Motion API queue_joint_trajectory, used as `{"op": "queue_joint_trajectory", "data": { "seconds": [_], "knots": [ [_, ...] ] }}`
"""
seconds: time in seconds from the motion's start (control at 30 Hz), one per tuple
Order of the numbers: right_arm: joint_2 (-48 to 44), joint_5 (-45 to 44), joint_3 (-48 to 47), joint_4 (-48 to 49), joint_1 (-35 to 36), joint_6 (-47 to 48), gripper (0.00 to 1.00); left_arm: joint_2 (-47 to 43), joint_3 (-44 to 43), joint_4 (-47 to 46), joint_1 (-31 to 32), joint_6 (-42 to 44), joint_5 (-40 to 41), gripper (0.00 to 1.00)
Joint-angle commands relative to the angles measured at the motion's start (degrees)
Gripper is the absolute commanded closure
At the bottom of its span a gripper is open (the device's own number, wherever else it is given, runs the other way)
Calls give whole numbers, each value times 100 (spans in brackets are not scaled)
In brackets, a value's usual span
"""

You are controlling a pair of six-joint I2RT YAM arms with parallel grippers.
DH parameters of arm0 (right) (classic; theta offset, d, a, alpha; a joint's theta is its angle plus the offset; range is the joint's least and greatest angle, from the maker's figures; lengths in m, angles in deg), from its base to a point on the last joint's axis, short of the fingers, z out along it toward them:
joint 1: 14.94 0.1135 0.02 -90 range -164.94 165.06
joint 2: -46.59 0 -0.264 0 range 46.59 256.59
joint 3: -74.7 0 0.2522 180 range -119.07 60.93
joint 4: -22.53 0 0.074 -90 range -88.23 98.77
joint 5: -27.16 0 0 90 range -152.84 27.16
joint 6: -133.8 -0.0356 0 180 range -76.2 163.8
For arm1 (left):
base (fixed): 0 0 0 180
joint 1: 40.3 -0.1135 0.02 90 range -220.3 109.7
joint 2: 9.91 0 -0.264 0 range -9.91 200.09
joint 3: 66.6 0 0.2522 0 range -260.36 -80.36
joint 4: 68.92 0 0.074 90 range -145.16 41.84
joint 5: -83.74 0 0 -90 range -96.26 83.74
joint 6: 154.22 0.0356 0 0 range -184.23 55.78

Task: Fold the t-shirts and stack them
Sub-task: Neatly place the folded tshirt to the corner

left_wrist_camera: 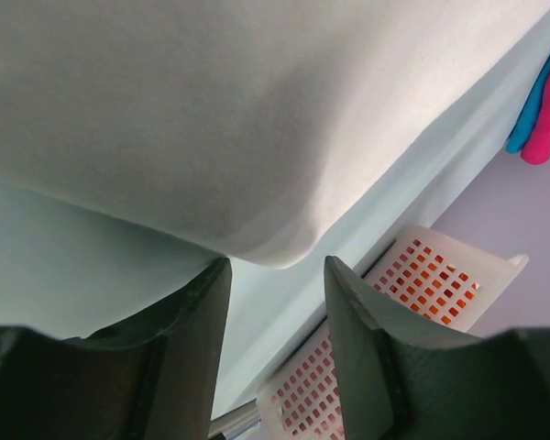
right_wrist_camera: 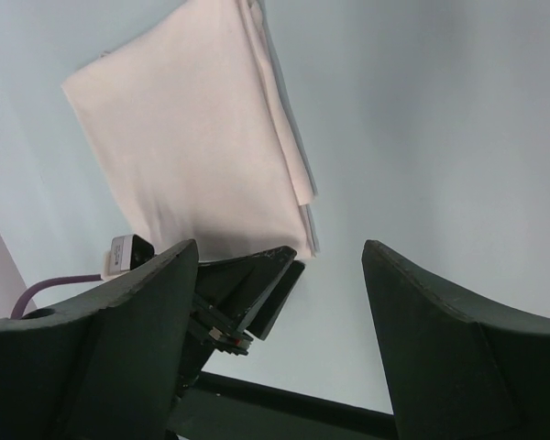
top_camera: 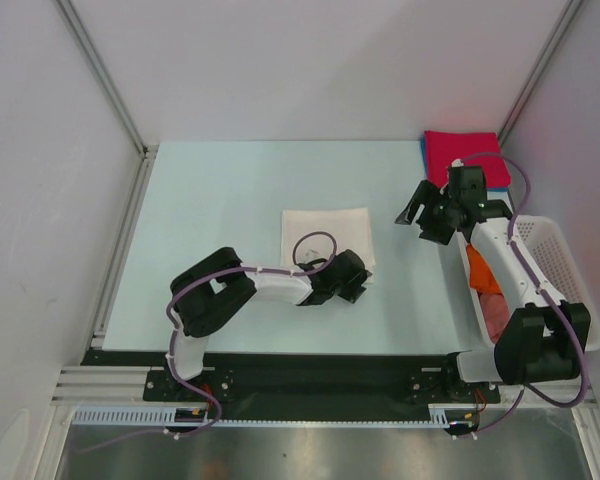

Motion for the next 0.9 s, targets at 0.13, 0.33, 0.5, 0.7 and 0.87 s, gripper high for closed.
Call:
{"op": "queue_joint_trajectory", "data": {
  "seconds": [0.13,0.33,0.5,0.7,0.87],
  "knots": [
    [308,40,-330,-36,-32,200,21,353,14,988,-22,-1864,389,60],
    [756,373,-585,-159,-49,446,16,362,-117,777,-145,-1434,371,75],
    [1633,1076,-1154,-422,-137,982,0,186,-205,460,-364,-671,108,100],
    [2811,1973,-1894,-678,-181,1386,0,-218,-250,293,-680,-20,-462,100],
    [3524,2746,-2316,-616,-181,1440,0,-385,-373,249,-875,210,-727,100]
  ]
}}
